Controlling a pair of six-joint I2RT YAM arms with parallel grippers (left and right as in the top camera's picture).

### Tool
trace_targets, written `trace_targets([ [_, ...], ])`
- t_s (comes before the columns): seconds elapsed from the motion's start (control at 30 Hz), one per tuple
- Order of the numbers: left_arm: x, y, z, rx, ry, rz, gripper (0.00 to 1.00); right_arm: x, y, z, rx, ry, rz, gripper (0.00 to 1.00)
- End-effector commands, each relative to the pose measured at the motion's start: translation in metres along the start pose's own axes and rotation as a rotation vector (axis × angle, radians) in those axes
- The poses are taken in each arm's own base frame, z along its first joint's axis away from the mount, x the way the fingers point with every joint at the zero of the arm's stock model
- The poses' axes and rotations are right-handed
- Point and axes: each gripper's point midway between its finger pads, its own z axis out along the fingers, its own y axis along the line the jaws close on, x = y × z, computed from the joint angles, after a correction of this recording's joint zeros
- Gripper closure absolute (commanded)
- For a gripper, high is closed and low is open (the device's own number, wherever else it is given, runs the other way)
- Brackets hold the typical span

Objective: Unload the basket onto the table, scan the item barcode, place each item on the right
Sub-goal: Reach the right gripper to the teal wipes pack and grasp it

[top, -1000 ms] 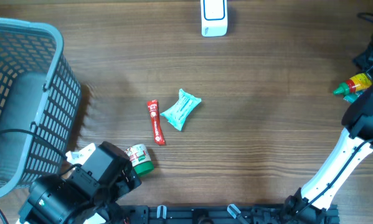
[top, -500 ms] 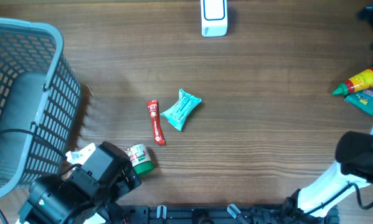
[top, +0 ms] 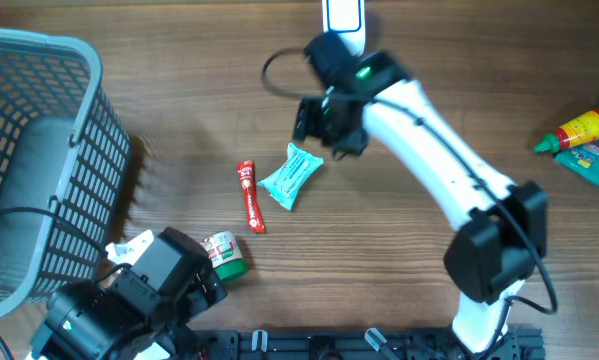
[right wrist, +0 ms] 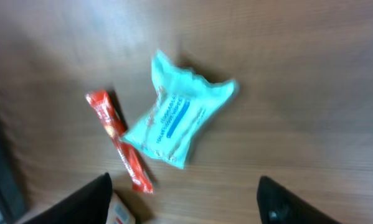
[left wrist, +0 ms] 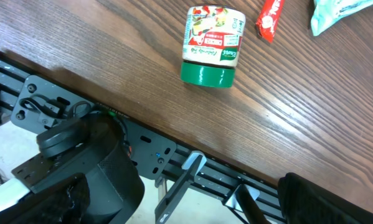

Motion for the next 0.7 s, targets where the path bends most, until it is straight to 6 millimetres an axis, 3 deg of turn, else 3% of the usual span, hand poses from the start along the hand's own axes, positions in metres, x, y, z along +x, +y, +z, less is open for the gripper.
trace_targets([
  [0.0,-0.001,0.001,0.000,0.001,-0.007,-0.015,0.00,0.016,0.026,0.027,-0.093,0.013,0.003,0.28],
  [0.1,-0.001,0.001,0.000,0.001,-0.007,-0.015,0.00,0.011,0.040,0.038,-0.125,-0.050,-0.028,0.27],
  [0.2,-0.001,0.001,0.000,0.001,-0.007,-0.015,0.00,0.011,0.040,0.065,-0.114,-0.051,-0.035,0.25],
  [0.27,-0.001,0.001,0.000,0.001,-0.007,-0.015,0.00,0.005,0.033,0.093,-0.080,-0.055,-0.027,0.30],
  [0.3,-0.001,0.001,0.000,0.001,-0.007,-0.015,0.00,0.008,0.027,0.106,-0.058,-0.036,-0.021,0.41],
  [0.37,-0.001,0.001,0.000,0.001,-0.007,-0.015,0.00,0.016,0.014,0.115,-0.006,0.004,-0.019,0.45],
  [0.43,-0.001,0.001,0.000,0.001,-0.007,-0.015,0.00,0.019,-0.009,0.114,0.103,0.004,-0.049,0.43],
  [0.47,-0.001,0.001,0.000,0.001,-0.007,-0.015,0.00,0.018,-0.031,0.110,0.212,-0.014,-0.104,0.38],
  [0.57,-0.001,0.001,0.000,0.001,-0.007,-0.015,0.00,0.001,-0.073,0.093,0.455,-0.091,-0.247,0.25],
  [0.6,-0.001,0.001,0.000,0.001,-0.007,-0.015,0.00,-0.008,-0.077,0.084,0.498,-0.110,-0.288,0.25],
  [0.67,-0.001,0.001,0.000,0.001,-0.007,-0.015,0.00,-0.021,-0.059,0.058,0.479,-0.136,-0.311,0.25],
])
